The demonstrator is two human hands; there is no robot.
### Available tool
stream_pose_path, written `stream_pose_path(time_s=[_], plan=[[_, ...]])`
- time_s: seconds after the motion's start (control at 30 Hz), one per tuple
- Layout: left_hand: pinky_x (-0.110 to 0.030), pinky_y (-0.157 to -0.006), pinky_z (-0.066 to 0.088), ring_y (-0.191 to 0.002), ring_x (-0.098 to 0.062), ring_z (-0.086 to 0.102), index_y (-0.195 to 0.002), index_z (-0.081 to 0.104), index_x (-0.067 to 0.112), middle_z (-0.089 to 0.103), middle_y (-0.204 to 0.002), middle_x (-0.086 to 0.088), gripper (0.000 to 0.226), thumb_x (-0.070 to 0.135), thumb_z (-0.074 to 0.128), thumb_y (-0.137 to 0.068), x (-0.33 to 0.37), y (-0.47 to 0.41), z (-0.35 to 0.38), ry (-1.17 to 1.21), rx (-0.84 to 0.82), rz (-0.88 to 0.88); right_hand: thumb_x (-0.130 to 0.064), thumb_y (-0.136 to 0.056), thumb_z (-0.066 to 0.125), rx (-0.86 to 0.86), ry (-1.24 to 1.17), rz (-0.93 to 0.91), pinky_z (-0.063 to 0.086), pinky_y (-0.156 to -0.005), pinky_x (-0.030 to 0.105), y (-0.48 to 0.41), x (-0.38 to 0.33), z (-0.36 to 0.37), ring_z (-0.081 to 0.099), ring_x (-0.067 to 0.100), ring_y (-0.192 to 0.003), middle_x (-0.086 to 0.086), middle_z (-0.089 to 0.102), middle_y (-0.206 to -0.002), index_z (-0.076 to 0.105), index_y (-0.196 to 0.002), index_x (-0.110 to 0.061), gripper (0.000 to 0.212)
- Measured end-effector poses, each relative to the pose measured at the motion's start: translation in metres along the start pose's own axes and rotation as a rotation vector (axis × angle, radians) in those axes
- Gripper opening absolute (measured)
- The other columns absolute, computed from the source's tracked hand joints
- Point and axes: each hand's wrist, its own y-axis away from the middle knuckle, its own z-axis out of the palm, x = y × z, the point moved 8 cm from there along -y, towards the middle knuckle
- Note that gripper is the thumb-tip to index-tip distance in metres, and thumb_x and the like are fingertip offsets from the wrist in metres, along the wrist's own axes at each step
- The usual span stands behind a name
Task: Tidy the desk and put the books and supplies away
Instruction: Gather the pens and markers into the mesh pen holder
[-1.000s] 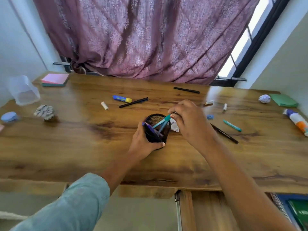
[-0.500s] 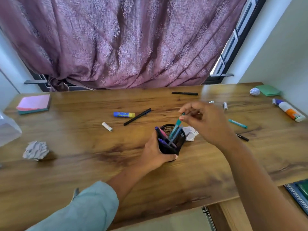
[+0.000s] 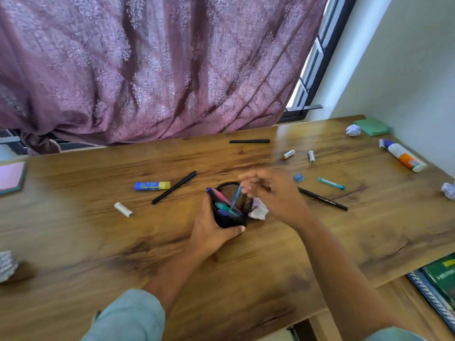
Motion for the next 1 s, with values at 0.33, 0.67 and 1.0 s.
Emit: stream_pose_path(time_s=[0.33,0.67,1.0], plan=[[-0.027,-0.09,0.043,-0.108,-0.009,0.054,-0.114,0.028,0.043,0.057,-0.115,0.014,0.086,0.029,0.09,-0.056,-0.002,-0.018,0.007,0.011,0.034,-0.06,-0.015,-0.093,0.053,-0.024,0.876,0.461,0.043,-0.092,0.035,0.002,0.177,-0.095,0.054,0.028,-0.115,0.008,0.057,-0.126,0.052,-0.131,-0.018,0.039],[-0.023,-0.086,0.041,-0.105,-0.009,0.054,-0.119,0.03,0.038,0.057,-0.111,0.012,0.085,0.024,0.089,-0.059,0.001,-0.034,-0.002,-0.016,0.056,-0.067,-0.006,-0.093,0.053,0.416,0.041,-0.132,0.047,-0.086,0.016,-0.027,0.033,-0.089,0.057,-0.005,-0.099,0.009,0.061,-0.111,0.055,-0.114,-0.01,0.021],[-0.024,-0.086,0.046,-0.105,-0.008,0.058,-0.122,0.03,0.038,0.059,-0.113,0.012,0.087,0.024,0.089,-0.059,-0.009,-0.055,0.0,0.005,0.04,-0.03,-0.004,-0.09,0.059,0.102,-0.041,-0.217,0.05,-0.089,0.024,-0.038,-0.002,-0.005,0.058,0.001,-0.098,-0.013,0.058,-0.105,0.047,-0.124,-0.028,0.043]])
